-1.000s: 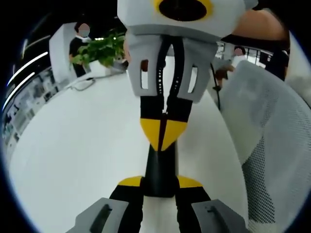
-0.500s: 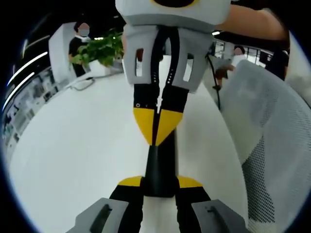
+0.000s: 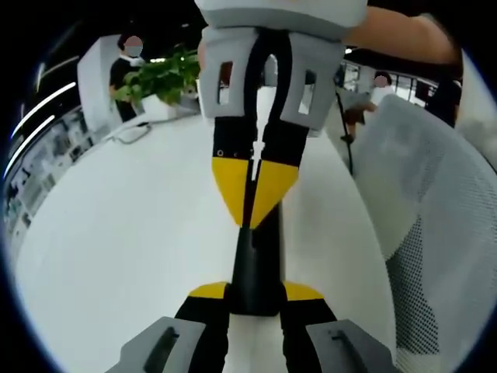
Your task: Press the specified remote control buttons in sequence, fully releasing each button before pressing the next.
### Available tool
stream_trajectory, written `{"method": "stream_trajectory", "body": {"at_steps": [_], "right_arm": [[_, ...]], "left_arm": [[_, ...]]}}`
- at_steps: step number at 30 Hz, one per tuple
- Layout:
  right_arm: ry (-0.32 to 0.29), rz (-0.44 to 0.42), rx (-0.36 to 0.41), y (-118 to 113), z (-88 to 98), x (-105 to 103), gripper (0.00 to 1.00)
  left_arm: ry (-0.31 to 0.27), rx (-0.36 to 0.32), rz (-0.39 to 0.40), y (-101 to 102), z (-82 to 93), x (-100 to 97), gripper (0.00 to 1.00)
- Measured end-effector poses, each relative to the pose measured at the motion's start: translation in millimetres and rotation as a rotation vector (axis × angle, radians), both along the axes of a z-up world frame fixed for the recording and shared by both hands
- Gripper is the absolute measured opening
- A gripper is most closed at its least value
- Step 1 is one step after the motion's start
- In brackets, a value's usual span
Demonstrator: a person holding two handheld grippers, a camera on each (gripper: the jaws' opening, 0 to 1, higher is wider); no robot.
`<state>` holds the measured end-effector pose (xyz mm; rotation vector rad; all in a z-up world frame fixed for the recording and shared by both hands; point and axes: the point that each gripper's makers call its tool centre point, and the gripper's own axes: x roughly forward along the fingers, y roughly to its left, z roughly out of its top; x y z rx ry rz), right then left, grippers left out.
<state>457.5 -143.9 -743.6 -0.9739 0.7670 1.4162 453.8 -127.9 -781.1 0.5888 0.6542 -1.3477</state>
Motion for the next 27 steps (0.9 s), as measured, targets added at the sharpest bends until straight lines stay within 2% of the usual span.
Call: {"method": "stream_trajectory", "body": {"at_steps": [5,9,27], "right_arm": [[0.013,0.000,-0.001,-4,-0.6,-4,0.06],[0.026,0.003,-0.006,-8,-2.5,-9,0.13],[0.034,-0.003,-0.016,-26,-5.0,-12,0.22]], "left_arm": [[-0.001,0.005,0.005,0,-0.1,0.0,0.24],[-0.001,0.010,0.007,0,-0.5,0.4,0.24],[0.001,0.037,0.003,-1,-0.9,-0.8,0.24]]}}
